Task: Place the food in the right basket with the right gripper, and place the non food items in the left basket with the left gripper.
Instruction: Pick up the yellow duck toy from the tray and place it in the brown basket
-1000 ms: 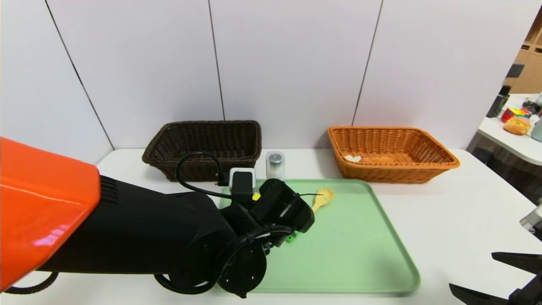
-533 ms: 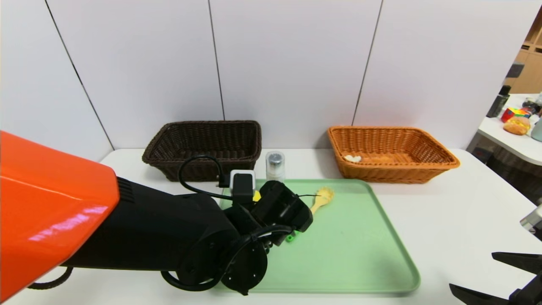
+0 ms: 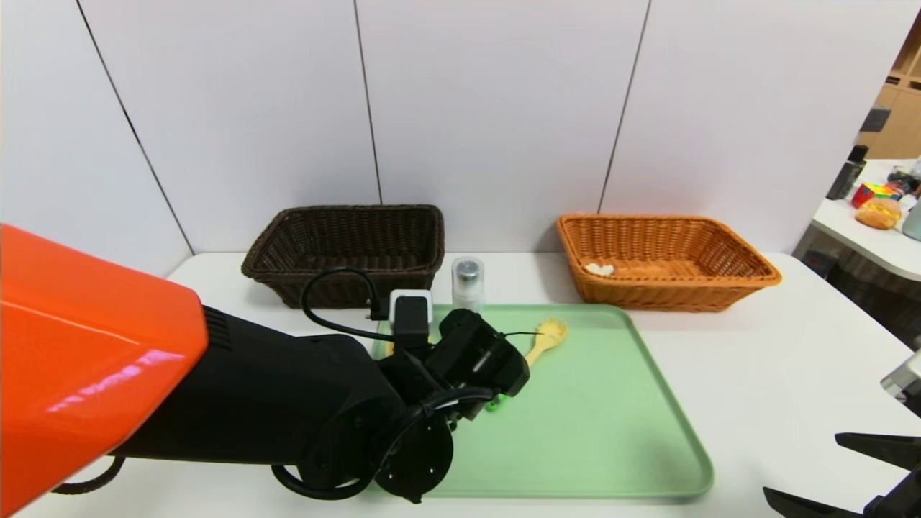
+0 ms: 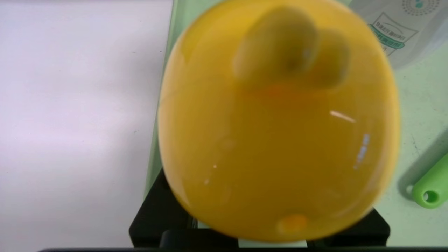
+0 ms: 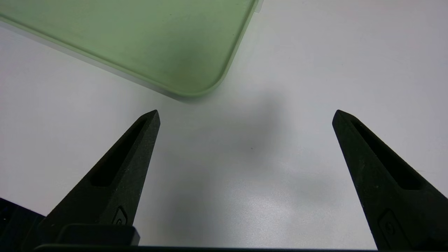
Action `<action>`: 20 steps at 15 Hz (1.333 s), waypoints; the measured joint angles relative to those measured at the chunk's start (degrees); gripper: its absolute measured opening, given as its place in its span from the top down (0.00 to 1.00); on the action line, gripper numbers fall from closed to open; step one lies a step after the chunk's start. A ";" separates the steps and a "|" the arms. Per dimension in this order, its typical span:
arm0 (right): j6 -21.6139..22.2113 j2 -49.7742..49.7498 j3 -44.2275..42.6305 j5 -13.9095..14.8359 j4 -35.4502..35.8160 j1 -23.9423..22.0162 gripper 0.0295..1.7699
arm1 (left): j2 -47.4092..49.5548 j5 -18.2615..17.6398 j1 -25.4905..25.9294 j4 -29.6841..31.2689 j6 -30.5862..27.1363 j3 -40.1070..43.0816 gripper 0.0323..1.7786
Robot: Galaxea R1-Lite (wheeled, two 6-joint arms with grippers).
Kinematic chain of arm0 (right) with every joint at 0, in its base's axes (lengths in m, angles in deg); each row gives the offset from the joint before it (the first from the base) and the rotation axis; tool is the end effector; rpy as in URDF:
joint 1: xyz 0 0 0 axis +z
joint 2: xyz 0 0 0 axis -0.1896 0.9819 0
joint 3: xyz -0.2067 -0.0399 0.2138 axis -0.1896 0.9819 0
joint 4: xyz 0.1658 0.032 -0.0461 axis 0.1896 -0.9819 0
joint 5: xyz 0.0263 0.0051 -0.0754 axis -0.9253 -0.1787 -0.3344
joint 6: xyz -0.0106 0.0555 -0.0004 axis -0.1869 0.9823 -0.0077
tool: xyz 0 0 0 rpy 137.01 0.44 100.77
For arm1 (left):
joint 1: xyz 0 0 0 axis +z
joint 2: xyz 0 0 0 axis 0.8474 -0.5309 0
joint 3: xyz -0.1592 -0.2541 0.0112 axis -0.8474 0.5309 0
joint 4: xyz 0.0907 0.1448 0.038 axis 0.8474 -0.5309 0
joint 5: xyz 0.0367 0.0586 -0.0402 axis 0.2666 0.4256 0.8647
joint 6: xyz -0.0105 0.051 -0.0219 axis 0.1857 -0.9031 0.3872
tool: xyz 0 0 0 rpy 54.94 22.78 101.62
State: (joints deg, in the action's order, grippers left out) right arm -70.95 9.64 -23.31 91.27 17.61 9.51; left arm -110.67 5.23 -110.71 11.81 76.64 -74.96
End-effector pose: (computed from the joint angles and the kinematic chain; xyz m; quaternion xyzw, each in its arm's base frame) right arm 0.1028 0.0365 0.1549 -0.1002 0.3229 0.1656 0.9264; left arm 0.2420 -0.2528 0.1105 0.0006 0.3017 0.0493 0.9521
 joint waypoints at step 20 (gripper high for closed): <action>-0.20 0.20 0.24 0.02 0.06 0.11 0.04 | 10.89 4.11 -3.89 -0.02 -6.85 0.28 0.59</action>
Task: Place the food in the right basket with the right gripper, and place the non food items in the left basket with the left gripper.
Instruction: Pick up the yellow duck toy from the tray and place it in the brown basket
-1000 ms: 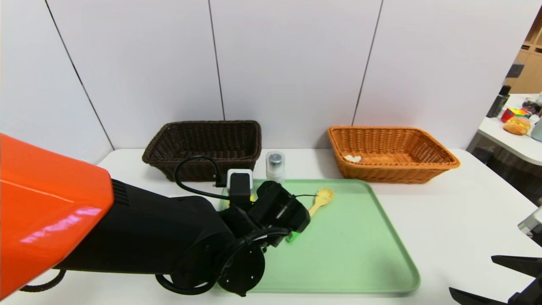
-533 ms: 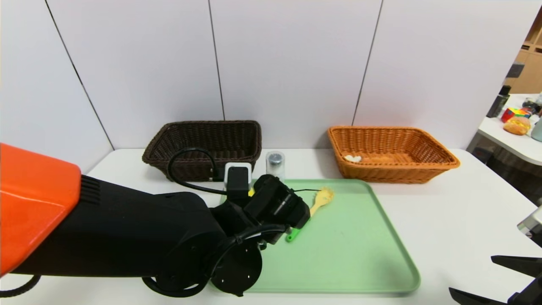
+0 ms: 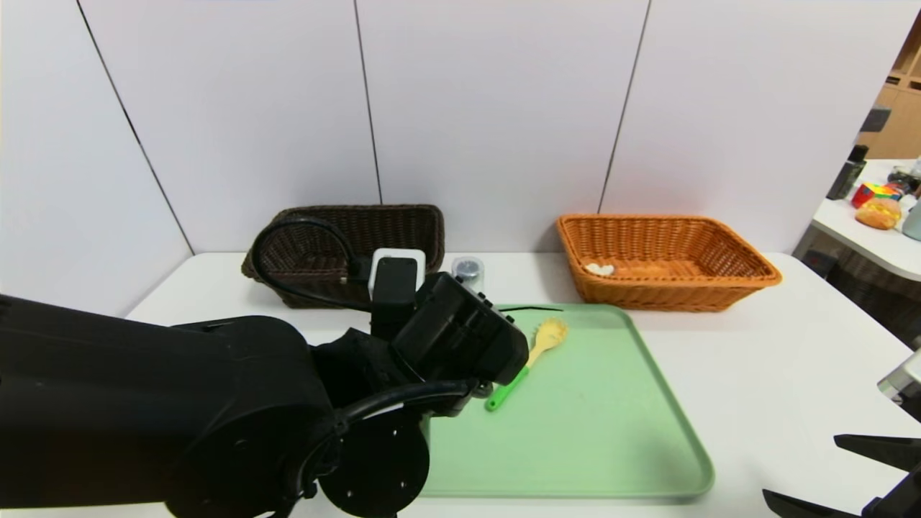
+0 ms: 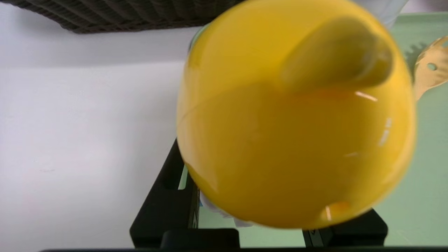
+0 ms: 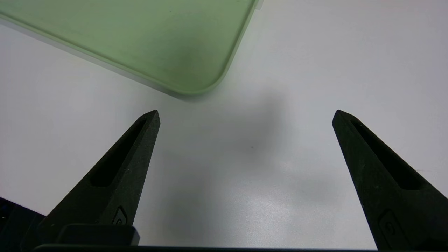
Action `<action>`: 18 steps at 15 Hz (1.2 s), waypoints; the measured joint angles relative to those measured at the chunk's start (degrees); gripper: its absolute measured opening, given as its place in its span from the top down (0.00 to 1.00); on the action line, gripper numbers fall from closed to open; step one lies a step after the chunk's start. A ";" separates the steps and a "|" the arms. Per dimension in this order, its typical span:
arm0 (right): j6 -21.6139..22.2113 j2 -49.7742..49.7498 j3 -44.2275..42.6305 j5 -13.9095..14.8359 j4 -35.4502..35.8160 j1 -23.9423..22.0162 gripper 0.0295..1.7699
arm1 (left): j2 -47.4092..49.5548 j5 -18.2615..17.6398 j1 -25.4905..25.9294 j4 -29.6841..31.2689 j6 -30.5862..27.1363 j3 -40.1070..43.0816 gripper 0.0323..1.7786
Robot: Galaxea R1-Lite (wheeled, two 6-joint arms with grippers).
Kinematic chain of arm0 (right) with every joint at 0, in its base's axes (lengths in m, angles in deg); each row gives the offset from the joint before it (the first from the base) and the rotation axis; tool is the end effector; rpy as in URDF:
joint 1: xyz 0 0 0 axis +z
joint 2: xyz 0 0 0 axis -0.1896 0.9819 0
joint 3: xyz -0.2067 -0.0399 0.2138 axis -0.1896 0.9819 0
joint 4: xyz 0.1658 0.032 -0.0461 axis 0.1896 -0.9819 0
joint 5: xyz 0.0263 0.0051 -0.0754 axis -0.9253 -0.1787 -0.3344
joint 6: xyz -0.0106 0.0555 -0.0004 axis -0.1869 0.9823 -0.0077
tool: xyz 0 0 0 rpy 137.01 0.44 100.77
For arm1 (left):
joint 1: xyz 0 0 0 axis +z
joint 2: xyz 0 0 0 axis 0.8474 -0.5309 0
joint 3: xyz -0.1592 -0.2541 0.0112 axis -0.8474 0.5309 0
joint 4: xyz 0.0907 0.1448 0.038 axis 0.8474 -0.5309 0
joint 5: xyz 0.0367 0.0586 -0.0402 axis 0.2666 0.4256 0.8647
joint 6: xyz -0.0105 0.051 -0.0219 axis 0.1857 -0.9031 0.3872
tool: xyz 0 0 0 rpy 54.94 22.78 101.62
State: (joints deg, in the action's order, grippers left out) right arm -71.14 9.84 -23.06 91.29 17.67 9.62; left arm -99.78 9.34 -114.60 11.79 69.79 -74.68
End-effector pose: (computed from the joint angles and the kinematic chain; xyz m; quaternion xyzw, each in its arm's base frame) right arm 0.1029 0.0368 0.1534 -0.1026 0.3257 0.1668 0.9250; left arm 0.2102 -0.2421 0.1749 0.0012 0.2325 0.0076 0.9726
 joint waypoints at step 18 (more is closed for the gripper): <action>0.11 -0.51 0.39 0.09 0.00 0.44 0.04 | 6.69 -7.84 12.62 16.96 -29.20 -8.11 0.59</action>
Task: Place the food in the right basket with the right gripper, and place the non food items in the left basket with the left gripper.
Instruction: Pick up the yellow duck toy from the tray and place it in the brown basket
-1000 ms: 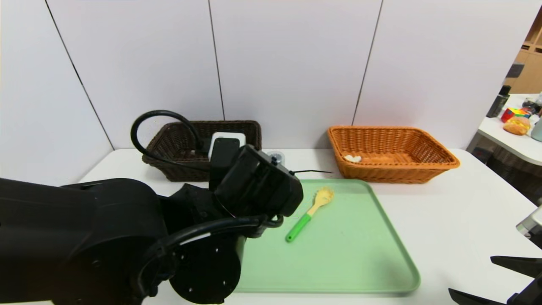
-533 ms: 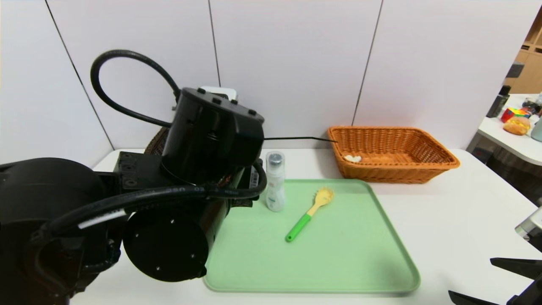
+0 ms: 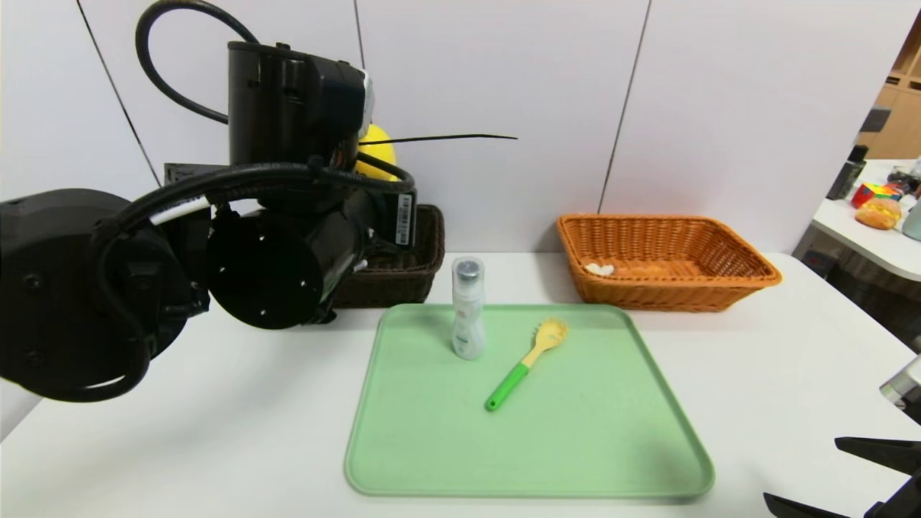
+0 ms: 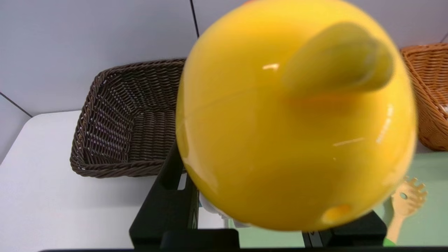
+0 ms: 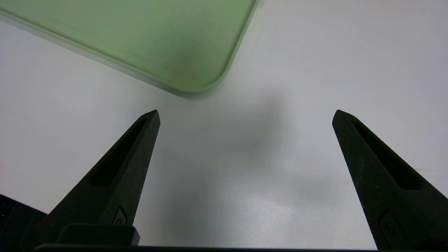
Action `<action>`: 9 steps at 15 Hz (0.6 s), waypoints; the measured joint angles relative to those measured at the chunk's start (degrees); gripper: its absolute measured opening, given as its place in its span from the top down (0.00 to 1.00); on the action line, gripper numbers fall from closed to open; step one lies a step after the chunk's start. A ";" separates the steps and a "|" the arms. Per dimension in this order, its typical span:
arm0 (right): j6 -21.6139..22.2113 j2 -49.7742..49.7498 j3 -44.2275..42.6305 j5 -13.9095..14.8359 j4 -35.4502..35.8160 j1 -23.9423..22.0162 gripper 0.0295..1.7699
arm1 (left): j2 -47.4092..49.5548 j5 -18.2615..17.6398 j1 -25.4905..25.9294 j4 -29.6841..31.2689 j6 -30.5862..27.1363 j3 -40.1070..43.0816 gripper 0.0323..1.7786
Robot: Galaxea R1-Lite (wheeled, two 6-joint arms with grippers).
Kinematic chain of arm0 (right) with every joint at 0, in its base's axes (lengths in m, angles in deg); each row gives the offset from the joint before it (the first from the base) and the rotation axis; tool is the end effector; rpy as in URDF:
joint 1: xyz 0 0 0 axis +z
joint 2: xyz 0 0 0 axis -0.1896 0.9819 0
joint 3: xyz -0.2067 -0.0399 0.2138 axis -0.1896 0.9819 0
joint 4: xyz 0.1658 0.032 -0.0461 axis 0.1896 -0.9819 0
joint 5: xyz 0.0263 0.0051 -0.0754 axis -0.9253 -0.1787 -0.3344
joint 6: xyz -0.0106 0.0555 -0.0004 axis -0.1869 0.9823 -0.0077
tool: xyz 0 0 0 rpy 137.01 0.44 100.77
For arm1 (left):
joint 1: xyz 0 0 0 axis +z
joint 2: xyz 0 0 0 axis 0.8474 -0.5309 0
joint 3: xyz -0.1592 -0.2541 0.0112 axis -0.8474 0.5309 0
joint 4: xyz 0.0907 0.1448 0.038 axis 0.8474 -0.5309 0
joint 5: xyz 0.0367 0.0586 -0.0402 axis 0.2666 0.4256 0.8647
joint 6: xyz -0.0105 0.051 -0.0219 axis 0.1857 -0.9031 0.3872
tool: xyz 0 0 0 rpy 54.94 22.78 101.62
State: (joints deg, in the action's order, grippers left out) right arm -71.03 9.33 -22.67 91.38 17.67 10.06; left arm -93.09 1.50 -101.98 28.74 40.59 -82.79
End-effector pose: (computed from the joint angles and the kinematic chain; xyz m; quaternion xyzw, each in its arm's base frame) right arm 0.1008 0.0368 0.1525 -0.1031 0.3245 0.1694 0.9249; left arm 0.2574 -0.1974 0.2807 0.0173 0.0764 -0.0220 0.9967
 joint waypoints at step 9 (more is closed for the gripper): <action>-0.11 -0.04 -0.15 -0.02 0.33 0.00 0.04 | -6.45 -8.59 10.18 -4.00 -0.33 -9.07 0.59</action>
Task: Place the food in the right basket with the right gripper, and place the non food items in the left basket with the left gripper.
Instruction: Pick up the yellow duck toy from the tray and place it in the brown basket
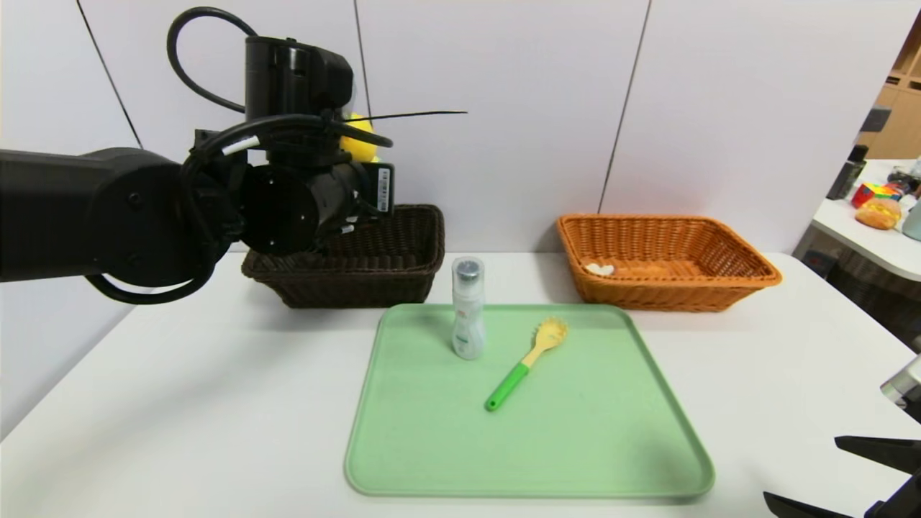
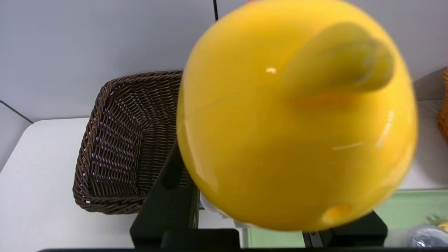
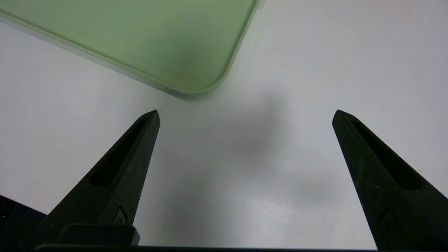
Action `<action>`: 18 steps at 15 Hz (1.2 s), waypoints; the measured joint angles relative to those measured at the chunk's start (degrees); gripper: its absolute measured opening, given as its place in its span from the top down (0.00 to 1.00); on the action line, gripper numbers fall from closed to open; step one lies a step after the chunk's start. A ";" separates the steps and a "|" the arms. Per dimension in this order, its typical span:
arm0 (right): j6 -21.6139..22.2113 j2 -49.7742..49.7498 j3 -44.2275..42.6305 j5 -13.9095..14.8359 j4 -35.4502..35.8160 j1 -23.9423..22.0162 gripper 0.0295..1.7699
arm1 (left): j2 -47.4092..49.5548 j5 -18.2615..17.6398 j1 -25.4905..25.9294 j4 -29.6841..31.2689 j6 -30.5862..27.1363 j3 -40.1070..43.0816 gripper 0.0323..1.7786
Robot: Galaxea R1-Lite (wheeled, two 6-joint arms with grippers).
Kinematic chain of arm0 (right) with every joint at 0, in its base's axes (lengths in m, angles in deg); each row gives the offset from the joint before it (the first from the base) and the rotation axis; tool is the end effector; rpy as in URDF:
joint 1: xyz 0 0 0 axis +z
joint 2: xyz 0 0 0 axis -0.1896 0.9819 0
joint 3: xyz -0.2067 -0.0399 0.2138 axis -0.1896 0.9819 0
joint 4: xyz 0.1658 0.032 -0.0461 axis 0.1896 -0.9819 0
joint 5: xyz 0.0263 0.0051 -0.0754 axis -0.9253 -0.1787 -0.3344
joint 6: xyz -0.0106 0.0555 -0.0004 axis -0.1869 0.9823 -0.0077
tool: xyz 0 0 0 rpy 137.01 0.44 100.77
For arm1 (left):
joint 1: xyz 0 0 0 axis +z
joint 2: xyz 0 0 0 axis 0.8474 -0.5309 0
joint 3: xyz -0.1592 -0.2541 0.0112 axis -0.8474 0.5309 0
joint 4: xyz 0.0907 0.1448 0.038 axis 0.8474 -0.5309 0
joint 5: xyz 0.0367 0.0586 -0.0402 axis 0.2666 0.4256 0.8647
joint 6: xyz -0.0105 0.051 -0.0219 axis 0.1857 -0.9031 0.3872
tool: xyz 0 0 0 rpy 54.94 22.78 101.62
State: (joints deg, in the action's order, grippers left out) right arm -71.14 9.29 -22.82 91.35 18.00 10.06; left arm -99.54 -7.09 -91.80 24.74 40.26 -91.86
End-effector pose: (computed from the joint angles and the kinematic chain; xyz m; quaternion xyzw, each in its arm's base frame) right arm 0.1014 0.0370 0.1539 -0.1031 0.3201 0.1700 0.9263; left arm 0.3154 -0.1751 0.2797 0.0136 0.0959 -0.0075 0.9953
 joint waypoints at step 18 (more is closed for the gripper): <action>0.02 -2.49 0.56 0.00 0.55 0.00 0.04 | -8.59 -3.52 5.16 -8.03 0.52 -7.86 0.59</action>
State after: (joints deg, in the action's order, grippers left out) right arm -71.12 6.80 -22.26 91.35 18.54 10.06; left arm -108.13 -10.62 -86.64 16.71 40.78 -99.72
